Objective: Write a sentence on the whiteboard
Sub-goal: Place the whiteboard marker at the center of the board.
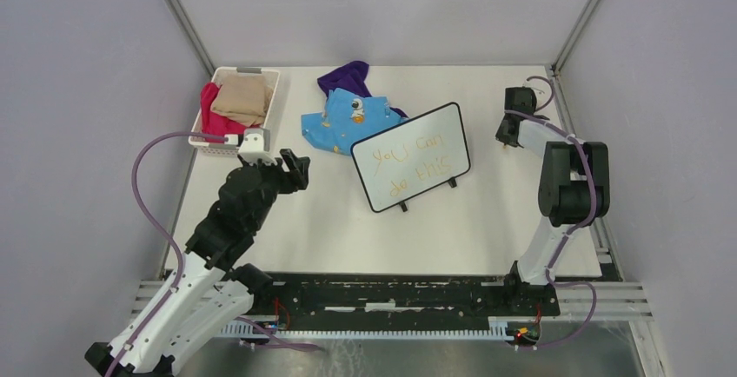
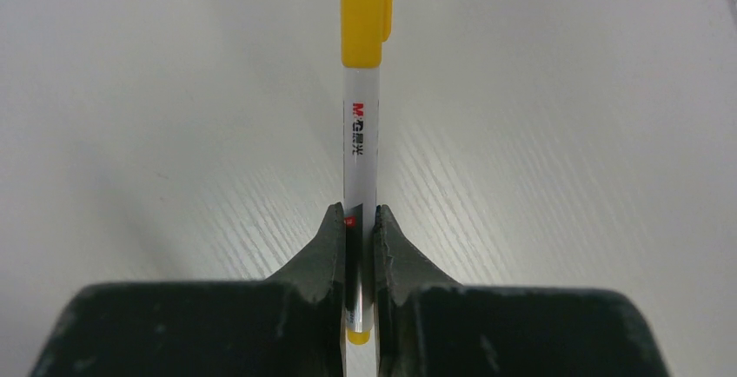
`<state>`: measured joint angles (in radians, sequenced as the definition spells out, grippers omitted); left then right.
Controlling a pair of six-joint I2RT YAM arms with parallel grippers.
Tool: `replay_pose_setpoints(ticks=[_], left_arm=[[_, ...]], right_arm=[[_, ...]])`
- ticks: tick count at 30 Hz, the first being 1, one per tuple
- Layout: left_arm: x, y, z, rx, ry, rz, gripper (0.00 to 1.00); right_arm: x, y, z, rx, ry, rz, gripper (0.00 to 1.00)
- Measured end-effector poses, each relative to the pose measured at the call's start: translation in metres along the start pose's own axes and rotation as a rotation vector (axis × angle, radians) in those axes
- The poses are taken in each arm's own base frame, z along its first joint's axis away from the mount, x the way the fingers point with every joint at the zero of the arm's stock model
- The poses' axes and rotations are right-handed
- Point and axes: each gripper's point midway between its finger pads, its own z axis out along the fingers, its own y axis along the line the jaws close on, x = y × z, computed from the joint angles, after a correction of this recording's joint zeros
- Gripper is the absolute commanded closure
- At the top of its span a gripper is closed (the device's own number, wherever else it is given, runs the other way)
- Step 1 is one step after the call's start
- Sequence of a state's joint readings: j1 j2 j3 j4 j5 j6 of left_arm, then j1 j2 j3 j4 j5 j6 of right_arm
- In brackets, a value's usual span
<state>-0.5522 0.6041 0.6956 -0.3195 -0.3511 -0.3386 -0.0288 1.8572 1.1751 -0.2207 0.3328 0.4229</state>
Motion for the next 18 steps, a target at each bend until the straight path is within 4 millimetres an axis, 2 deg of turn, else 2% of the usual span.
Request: replay_pose_setpoints(ticks=[4, 9, 18], left_arm=[[0.001, -0.001, 0.0, 0.001, 0.002, 0.002, 0.27], [0.002, 0.0, 0.0, -0.003, 0.003, 0.003, 0.27], [0.003, 0.0, 0.002, -0.008, 0.01, 0.006, 0.27]], right_arm=[[-0.004, 0.003, 0.006, 0.004, 0.005, -0.001, 0.89], [0.006, 0.001, 0.012, 0.015, 0.037, -0.017, 0.77], [0.015, -0.011, 0.018, 0.036, 0.059, -0.015, 0.7]])
